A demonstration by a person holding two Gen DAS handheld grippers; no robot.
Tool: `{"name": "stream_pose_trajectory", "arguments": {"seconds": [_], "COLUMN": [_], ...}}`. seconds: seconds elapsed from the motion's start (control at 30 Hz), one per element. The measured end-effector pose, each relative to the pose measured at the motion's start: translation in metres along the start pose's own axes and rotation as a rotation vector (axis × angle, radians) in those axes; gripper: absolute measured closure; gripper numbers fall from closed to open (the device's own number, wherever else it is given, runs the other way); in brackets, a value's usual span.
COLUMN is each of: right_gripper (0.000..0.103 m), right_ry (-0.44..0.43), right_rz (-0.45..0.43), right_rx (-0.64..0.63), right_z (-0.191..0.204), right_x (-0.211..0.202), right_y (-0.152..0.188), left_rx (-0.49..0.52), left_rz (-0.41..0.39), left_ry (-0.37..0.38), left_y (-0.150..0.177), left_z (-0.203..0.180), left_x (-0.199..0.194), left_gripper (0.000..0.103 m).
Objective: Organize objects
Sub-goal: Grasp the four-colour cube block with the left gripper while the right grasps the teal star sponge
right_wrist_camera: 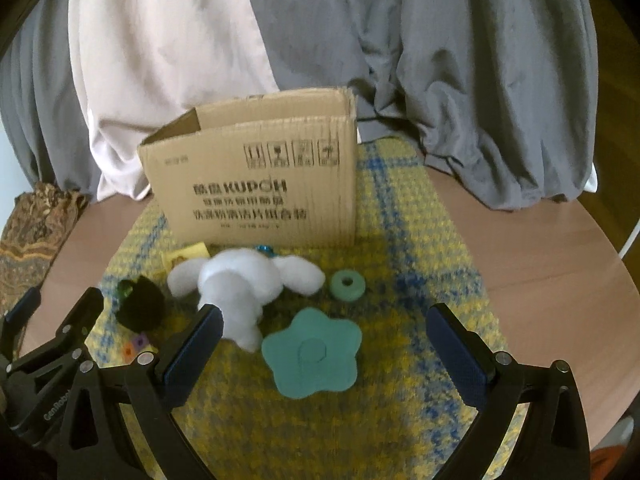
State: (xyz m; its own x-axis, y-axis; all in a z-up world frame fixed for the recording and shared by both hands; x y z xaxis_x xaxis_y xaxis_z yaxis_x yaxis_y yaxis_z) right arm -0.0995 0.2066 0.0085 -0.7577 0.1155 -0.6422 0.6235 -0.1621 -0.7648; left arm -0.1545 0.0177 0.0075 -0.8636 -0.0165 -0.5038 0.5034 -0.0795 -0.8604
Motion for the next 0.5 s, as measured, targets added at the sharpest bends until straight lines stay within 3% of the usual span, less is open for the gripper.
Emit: {"name": "stream_pose_trajectory", "arguments": {"seconds": [0.5], "right_gripper": [0.001], "right_ry": [-0.001], "right_rz": [0.067], "right_rx": [-0.022], "right_z": [0.004], "right_x": [0.019], "right_y": [0.03], "left_rx": [0.007], "left_rz": [0.074], "left_ry": [0.028], "left_y": [0.034], "left_z": [-0.003], "left_x": [0.016], "left_gripper": [0.0]}}
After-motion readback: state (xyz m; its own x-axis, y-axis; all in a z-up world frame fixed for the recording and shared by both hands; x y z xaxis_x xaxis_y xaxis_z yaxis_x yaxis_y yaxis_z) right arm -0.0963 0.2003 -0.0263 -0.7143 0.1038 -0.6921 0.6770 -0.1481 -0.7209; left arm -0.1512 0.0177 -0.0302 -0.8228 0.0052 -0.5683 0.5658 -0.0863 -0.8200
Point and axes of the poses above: each gripper's, at about its wrist camera, not at the fingertips, and x roughly the way its jaws point, z to its left, y to its underside, the point moved 3 cm from there along x, roughly the way its jaws point, and after that the axes turned 4 degrees about -z, right-handed, at the moved point
